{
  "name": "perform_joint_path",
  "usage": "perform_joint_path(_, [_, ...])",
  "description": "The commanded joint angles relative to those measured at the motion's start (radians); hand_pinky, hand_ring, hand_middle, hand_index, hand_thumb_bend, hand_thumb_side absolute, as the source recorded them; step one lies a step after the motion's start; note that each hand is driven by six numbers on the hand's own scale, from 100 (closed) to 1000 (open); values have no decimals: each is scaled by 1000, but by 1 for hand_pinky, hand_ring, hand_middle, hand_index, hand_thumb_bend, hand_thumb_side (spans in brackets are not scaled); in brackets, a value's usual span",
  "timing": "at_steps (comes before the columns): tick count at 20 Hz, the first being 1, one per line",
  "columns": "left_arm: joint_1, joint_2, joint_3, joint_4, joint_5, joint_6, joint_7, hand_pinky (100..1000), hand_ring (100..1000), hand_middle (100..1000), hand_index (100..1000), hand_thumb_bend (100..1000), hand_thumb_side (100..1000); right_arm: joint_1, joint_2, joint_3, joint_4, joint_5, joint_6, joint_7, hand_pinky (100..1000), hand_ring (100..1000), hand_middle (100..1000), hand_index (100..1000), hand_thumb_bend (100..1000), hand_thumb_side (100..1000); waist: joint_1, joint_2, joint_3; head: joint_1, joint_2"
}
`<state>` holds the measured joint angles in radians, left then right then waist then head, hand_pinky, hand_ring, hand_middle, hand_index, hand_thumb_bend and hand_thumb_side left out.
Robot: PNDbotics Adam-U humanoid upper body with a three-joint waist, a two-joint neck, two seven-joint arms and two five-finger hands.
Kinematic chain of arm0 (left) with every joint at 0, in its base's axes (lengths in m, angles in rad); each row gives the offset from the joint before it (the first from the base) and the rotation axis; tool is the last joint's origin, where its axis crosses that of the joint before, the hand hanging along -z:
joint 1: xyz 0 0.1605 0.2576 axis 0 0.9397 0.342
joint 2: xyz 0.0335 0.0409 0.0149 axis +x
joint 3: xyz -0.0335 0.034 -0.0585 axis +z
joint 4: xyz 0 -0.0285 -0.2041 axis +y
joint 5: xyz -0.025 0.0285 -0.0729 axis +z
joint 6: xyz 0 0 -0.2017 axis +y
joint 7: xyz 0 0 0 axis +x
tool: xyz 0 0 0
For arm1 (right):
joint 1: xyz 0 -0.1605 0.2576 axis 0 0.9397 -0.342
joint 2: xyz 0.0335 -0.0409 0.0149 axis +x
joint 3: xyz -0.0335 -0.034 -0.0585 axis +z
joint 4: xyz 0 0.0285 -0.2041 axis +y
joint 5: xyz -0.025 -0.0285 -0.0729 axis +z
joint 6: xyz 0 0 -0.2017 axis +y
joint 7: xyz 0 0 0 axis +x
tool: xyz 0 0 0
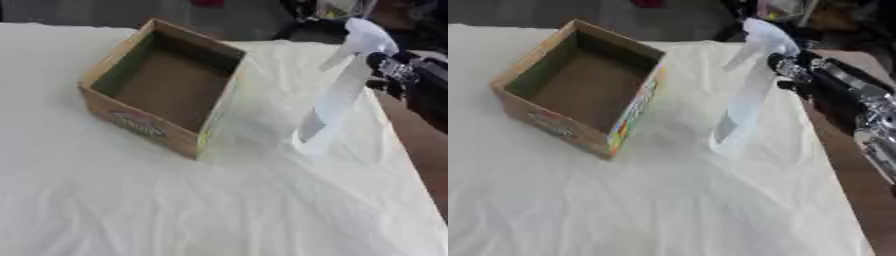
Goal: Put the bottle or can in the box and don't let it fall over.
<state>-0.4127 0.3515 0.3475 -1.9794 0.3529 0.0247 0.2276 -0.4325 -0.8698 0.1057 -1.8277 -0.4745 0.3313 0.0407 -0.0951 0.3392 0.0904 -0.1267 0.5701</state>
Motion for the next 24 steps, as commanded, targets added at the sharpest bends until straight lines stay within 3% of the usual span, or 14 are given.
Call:
perform_joint_path(1, [-13, 24, -3, -21, 3, 0, -5, 1000, 1000, 1000, 743, 371, 612, -23, -38, -2, 11, 15, 5, 8, 1000, 1000, 1000, 1000, 100, 729, 3, -20, 3, -5, 0])
perform_joint_path(24, [-24, 17, -6, -21, 6, -1, -10, 1000, 1000, 1000, 739, 369, 612, -72, 1, 34, 56, 3, 33, 9, 1000, 1000, 1000, 948, 100, 721, 0, -13, 21, -3, 10])
